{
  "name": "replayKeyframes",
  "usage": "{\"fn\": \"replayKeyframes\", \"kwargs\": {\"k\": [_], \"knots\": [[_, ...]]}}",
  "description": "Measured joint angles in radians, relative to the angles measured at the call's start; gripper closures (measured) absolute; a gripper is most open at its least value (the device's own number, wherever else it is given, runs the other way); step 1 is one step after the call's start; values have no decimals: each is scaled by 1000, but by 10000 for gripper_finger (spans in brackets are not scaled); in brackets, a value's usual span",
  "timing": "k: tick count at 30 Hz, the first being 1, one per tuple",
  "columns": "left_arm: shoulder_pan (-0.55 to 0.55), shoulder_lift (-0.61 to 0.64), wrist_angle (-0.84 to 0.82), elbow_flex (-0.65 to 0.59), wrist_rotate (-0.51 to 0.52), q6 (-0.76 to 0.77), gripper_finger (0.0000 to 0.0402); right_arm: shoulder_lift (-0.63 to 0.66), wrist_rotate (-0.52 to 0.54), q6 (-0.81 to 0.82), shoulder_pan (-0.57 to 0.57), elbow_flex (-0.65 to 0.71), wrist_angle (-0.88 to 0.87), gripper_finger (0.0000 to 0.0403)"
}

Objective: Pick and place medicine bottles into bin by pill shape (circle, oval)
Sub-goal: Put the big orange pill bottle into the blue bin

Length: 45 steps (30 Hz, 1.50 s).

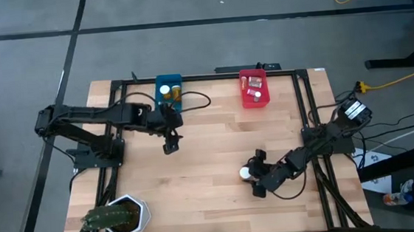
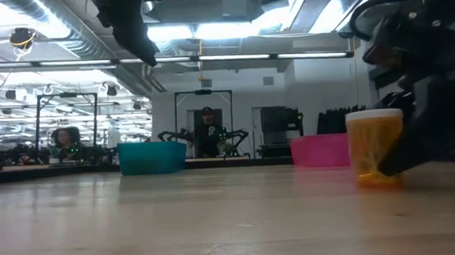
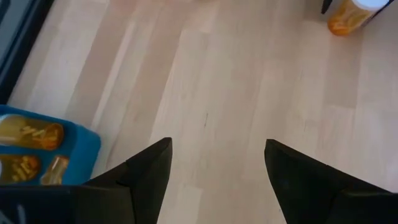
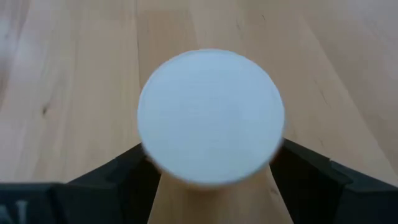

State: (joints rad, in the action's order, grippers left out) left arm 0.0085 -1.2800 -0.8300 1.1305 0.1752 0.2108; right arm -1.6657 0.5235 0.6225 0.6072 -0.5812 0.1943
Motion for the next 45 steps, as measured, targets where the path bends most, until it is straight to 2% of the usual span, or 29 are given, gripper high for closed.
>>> {"fn": "replayKeyframes", "kwargs": {"k": [5,9,13,16,19,25,28,34,40,45], "knots": [[-24,0,-3,0,45,0,154,-60,11,-63,-28,0,119,121],[-37,0,-30,0,50,22,154,-76,30,-83,-49,0,151,128],[-48,12,-69,-1,60,48,154,-76,33,-90,-66,0,151,167],[-64,39,-95,-1,106,53,154,-76,33,-113,-81,-2,152,204],[-81,76,-112,-1,154,92,154,-75,27,-171,-107,-22,153,229],[-132,158,-130,-1,190,130,154,-74,-5,-379,-213,-119,153,222],[-159,191,-131,-1,207,130,154,-73,-71,-484,-300,-191,154,218],[-203,222,-128,-1,261,128,154,-98,-293,-649,-487,-381,148,225],[-242,220,-114,-1,314,127,154,-189,-350,-702,-650,-605,111,226],[-281,220,-94,-1,396,116,154,-326,-528,-680,-773,-826,92,227]]}}
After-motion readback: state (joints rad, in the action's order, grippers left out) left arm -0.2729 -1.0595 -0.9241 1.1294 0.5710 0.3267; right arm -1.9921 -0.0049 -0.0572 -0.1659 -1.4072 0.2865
